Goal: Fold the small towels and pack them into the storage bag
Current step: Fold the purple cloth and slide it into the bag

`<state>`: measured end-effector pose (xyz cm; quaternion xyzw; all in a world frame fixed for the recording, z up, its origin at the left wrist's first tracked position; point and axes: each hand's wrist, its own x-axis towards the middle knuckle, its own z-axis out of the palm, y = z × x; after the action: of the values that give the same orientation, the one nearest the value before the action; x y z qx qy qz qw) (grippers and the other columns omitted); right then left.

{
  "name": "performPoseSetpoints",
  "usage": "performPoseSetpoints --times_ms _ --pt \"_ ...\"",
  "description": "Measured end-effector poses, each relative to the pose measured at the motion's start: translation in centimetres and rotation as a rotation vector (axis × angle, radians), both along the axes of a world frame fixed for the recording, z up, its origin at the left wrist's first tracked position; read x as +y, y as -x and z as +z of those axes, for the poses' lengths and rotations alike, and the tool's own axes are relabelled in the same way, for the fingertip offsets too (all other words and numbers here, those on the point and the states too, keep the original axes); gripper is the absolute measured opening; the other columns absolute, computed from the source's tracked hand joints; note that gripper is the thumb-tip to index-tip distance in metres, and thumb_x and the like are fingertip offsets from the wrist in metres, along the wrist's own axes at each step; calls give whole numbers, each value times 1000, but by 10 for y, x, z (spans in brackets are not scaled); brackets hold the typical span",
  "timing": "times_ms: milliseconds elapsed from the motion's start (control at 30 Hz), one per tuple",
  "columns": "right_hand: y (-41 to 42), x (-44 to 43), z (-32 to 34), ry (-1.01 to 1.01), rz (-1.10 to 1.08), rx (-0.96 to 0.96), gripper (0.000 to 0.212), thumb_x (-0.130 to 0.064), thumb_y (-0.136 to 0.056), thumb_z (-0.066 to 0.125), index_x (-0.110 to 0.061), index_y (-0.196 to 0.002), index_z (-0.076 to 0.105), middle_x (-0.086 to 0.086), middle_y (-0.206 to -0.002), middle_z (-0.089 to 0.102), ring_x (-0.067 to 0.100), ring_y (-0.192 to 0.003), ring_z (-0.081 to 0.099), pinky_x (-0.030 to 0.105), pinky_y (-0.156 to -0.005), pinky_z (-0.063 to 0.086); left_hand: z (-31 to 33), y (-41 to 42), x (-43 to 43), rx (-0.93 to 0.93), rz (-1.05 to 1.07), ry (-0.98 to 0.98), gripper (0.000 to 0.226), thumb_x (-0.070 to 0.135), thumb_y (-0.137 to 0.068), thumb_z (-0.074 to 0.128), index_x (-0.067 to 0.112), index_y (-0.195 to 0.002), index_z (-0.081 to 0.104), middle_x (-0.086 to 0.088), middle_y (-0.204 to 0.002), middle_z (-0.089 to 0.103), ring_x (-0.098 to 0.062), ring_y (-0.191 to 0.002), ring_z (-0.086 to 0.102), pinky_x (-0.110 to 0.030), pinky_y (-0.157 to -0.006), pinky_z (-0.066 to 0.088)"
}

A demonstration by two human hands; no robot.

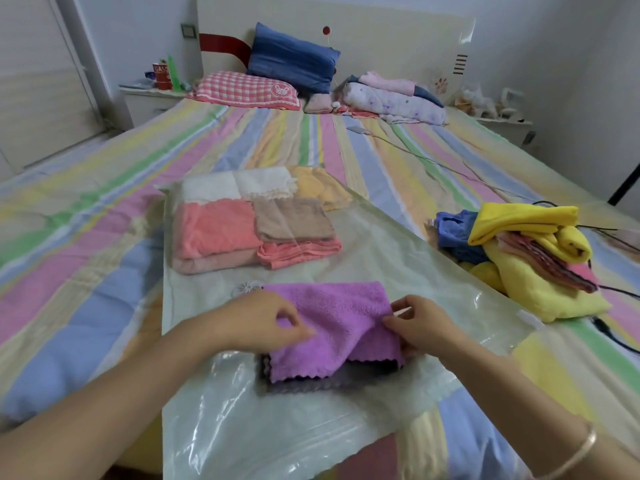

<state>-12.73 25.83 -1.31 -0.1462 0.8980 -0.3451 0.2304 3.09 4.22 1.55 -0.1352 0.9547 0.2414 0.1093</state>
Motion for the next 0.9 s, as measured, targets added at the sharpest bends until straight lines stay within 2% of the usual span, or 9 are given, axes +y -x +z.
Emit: performPoseSetpoints --times_ms 100,233,267,333,400,500,700,800,900 --pt "3 -5 -2 -183 39 164 55 -54 -83 62 -18 -123 53 -3 -101 66 17 -79 67 35 -76 56 -5 12 -20 265 356 144 21 45 -83 58 26 -89 67 5 -94 71 -18 -87 67 -34 -81 55" --pt "-4 -14 0 -137 17 82 67 -63 -79 61 -6 -114 60 7 -97 70 25 -85 67 37 -79 54 -22 15 -24 13 662 -413 47 43 -81 72 -2 -88 59 -30 -70 63 -23 -39 52 -31 -43 50" --pt "-5 -16 -1 -128 15 89 70 -66 -78 60 -6 -114 57 5 -96 68 24 -85 66 37 -78 54 -26 15 -22 -3 668 -420 52 48 -75 76 0 -82 56 -25 -61 59 -22 -35 50 -27 -41 47" --pt "-9 -16 -3 -137 -13 143 68 -69 -76 60 -14 -114 47 0 -98 61 21 -87 62 33 -75 48 -32 19 -14 35 621 -245 63 56 -65 80 4 -90 56 -11 -64 59 -27 -42 61 -28 -46 50" --pt "-11 -14 -6 -174 -18 222 57 -65 -78 61 -17 -106 46 -2 -95 58 22 -89 59 31 -71 43 -33 23 -1 69 559 -40 78 52 -63 82 2 -113 49 -11 -96 64 -28 -79 70 -29 -64 52" --pt "-8 -5 -10 -129 20 248 36 -47 -86 61 -15 -75 48 -2 -71 53 23 -74 53 30 -55 35 -37 33 15 103 542 5 80 38 -70 82 3 -126 39 -11 -124 57 -28 -113 56 -32 -86 46" --pt "22 38 5 57 -168 391 29 -43 -92 57 -15 -91 63 -2 -78 63 23 -82 60 31 -62 39 -46 64 37 336 550 -244 53 26 -82 74 8 -126 50 -7 -121 63 -24 -110 59 -35 -94 48" --pt "27 52 1 -7 -171 375 38 -52 -90 54 -20 -110 52 -4 -79 64 19 -81 61 30 -59 37 -47 78 53 369 513 -124 36 28 -85 70 11 -115 56 -5 -103 67 -25 -102 61 -31 -84 46" --pt "16 61 -7 -52 -109 441 49 -59 -82 61 -23 -108 40 -4 -84 63 20 -83 60 33 -66 42 -43 83 56 392 468 97 19 37 -84 69 20 -90 62 0 -96 69 -27 -94 62 -32 -77 47"
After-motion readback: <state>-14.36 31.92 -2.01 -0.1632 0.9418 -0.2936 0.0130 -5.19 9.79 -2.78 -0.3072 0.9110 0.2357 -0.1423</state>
